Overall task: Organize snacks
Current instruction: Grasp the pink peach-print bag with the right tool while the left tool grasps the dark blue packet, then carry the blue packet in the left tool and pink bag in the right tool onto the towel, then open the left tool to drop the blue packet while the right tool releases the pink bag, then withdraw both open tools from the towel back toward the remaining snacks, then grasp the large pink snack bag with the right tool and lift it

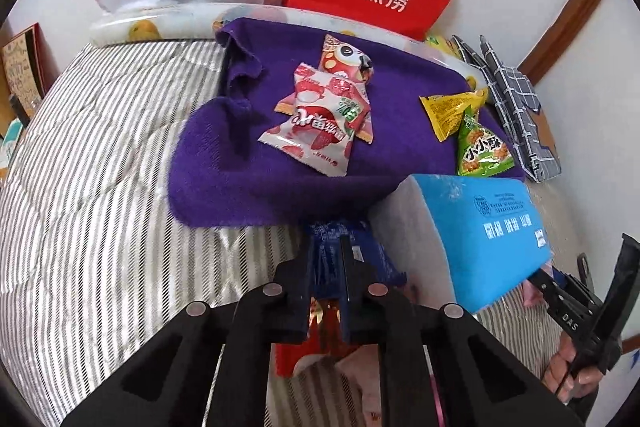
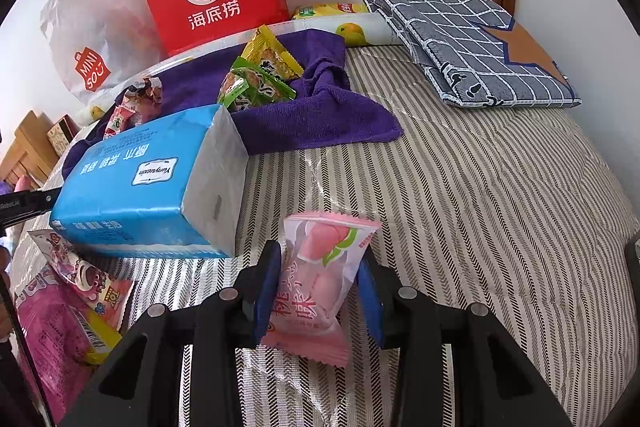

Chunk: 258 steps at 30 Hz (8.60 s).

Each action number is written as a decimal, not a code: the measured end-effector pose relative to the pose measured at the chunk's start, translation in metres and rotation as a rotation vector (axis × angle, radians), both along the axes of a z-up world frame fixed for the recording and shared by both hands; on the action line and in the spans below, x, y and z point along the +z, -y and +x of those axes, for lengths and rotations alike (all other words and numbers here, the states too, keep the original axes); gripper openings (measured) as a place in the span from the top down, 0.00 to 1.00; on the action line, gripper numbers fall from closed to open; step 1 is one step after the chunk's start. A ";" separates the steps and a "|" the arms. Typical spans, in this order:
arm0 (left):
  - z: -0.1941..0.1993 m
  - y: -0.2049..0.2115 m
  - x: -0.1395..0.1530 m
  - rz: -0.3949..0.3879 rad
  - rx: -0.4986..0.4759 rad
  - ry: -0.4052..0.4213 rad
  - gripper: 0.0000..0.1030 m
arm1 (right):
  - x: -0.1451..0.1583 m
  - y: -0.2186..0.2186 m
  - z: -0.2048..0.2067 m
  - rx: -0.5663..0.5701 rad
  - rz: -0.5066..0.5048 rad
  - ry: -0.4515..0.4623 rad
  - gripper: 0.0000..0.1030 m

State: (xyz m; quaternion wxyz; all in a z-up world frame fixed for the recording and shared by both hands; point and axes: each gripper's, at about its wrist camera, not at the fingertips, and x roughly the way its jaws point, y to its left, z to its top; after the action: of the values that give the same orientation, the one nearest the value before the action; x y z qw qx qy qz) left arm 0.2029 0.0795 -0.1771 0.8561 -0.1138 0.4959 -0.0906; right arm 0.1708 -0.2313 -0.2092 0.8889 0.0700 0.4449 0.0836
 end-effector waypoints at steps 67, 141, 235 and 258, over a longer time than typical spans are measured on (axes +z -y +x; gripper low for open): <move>-0.022 0.019 0.012 0.301 0.000 0.104 0.58 | -0.001 0.006 0.001 -0.002 0.047 0.001 0.64; 0.082 0.014 0.041 0.149 0.098 0.210 0.58 | 0.061 -0.068 0.136 0.104 0.111 0.135 0.74; -0.101 -0.023 0.053 0.098 0.091 0.153 0.39 | 0.040 -0.115 -0.079 0.219 0.009 -0.094 0.40; -0.108 -0.007 0.045 0.061 0.042 0.128 0.39 | 0.041 -0.117 -0.116 0.254 -0.049 -0.015 0.28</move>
State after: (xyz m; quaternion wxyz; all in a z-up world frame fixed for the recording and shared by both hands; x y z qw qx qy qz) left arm 0.0951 0.0866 -0.1324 0.8909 -0.0921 0.4399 -0.0648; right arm 0.0551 -0.1144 -0.1685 0.8692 -0.0079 0.4588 0.1840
